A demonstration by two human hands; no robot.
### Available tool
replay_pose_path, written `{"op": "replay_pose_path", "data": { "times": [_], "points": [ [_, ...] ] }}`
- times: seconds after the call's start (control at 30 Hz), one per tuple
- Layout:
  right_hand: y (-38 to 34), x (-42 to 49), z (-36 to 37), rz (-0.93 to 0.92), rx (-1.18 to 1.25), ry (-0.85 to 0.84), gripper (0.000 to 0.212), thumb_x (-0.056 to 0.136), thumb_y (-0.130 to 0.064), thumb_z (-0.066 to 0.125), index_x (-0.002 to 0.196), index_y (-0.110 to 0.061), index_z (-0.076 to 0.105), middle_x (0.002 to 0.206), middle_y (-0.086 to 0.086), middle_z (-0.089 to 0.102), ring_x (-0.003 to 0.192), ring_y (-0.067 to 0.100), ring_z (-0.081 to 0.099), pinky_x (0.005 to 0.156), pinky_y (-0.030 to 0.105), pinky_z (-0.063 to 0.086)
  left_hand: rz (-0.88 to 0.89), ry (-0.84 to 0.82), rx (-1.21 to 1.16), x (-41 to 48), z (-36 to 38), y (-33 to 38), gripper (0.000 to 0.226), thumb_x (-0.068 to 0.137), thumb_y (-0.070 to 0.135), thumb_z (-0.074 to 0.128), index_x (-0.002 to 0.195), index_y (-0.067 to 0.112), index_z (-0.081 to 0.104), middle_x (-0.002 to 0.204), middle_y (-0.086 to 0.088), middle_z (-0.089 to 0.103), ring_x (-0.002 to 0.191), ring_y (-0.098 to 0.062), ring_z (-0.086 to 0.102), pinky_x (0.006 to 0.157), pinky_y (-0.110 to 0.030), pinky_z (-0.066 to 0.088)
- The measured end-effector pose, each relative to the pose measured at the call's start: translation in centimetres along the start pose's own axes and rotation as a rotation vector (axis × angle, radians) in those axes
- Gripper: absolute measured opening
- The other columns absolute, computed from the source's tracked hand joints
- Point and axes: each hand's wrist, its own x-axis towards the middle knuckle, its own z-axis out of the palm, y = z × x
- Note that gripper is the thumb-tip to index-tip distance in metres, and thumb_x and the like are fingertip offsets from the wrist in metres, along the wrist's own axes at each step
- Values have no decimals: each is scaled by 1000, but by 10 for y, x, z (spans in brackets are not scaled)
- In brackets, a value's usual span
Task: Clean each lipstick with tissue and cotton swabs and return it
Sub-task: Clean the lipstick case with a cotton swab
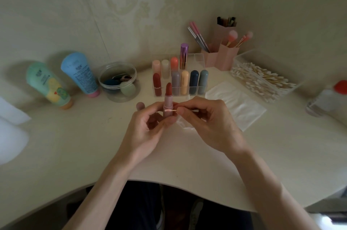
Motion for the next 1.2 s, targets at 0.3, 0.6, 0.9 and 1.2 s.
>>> {"op": "replay_pose_path", "data": {
  "times": [0.3,0.6,0.9,1.2],
  "points": [
    [1,0,-1,-4,-21,14,12,98,-13,73,103,-14,83,87,-11,76,76,8,68,70,20,51,-23,103,-168,2,2,-1,33,84,19,76,108,1,61,94,-9,78,68,-24,71,61,-19,49],
    [1,0,0,-15,-24,31,11,98,-13,73,103,-13,83,87,-10,76,77,8,68,71,16,48,-36,83,-99,2,1,1,36,79,26,81,113,16,72,106,-3,76,91,-33,73,83,-34,60],
    [2,0,-1,-13,5,31,11,97,-13,73,103,-13,83,81,-10,74,66,4,59,65,15,42,-4,97,-213,1,4,-1,29,86,17,69,114,10,63,88,-1,76,72,-14,65,70,-21,52],
    [1,0,-1,-16,-8,41,11,98,-15,73,104,-14,83,88,-9,77,77,12,68,70,27,52,3,39,-99,1,0,-3,28,90,26,79,115,20,67,98,-6,72,88,-27,69,82,-31,55]
  ]
}}
